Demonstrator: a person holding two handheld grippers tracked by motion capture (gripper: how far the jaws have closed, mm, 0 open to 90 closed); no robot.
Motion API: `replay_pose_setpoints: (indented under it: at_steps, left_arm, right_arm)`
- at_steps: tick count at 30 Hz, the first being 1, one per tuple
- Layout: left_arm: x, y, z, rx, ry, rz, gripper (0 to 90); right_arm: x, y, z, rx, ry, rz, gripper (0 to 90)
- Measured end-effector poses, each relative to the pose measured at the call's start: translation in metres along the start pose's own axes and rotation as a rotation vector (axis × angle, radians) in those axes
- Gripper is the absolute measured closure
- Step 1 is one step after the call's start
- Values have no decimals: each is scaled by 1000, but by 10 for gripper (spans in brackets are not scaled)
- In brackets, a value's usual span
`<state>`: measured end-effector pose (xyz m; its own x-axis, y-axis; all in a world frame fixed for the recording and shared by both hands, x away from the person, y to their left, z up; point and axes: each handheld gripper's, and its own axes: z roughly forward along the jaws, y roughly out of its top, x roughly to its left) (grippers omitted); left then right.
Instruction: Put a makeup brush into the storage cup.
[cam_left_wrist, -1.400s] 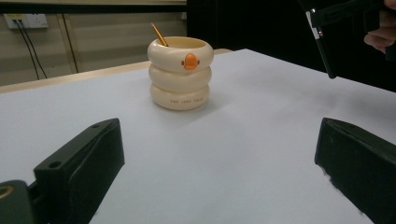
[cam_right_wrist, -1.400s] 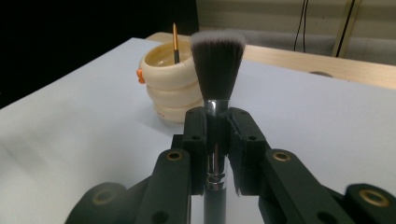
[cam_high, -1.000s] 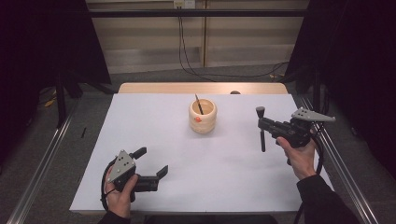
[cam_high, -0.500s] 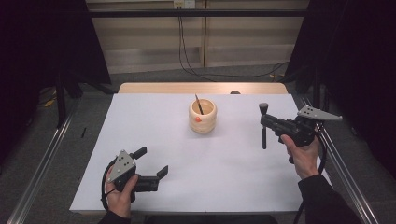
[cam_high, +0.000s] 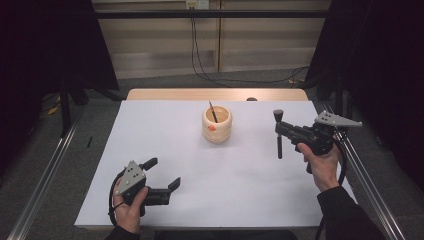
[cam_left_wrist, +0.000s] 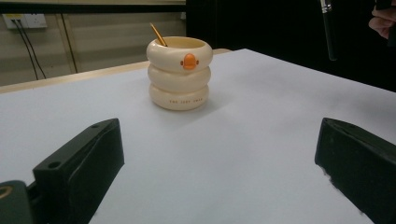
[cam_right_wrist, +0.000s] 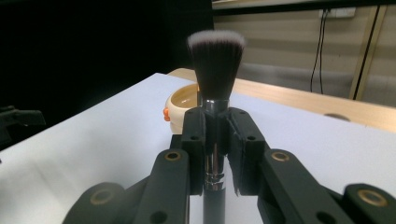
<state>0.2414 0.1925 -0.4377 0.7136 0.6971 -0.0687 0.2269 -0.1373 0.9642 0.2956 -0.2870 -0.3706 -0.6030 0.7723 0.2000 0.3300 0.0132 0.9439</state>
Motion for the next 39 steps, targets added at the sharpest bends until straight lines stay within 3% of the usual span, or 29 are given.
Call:
replay_pose_setpoints:
  at_steps: [7, 16, 27, 39]
  left_arm:
    - [0, 0, 0, 0, 0, -2, 12]
    - [0, 0, 1, -2, -6, 2, 12]
    - [0, 0, 1, 3, -1, -1, 12]
    - [1, 0, 0, -4, -7, -3, 12]
  right_arm:
    - [0, 2, 8, 19, 4, -10, 784]
    - [0, 3, 24, 43, -16, 15, 783]
    - [4, 11, 39, 37, -27, -23, 784]
    - [6, 23, 62, 26, -14, -11, 784]
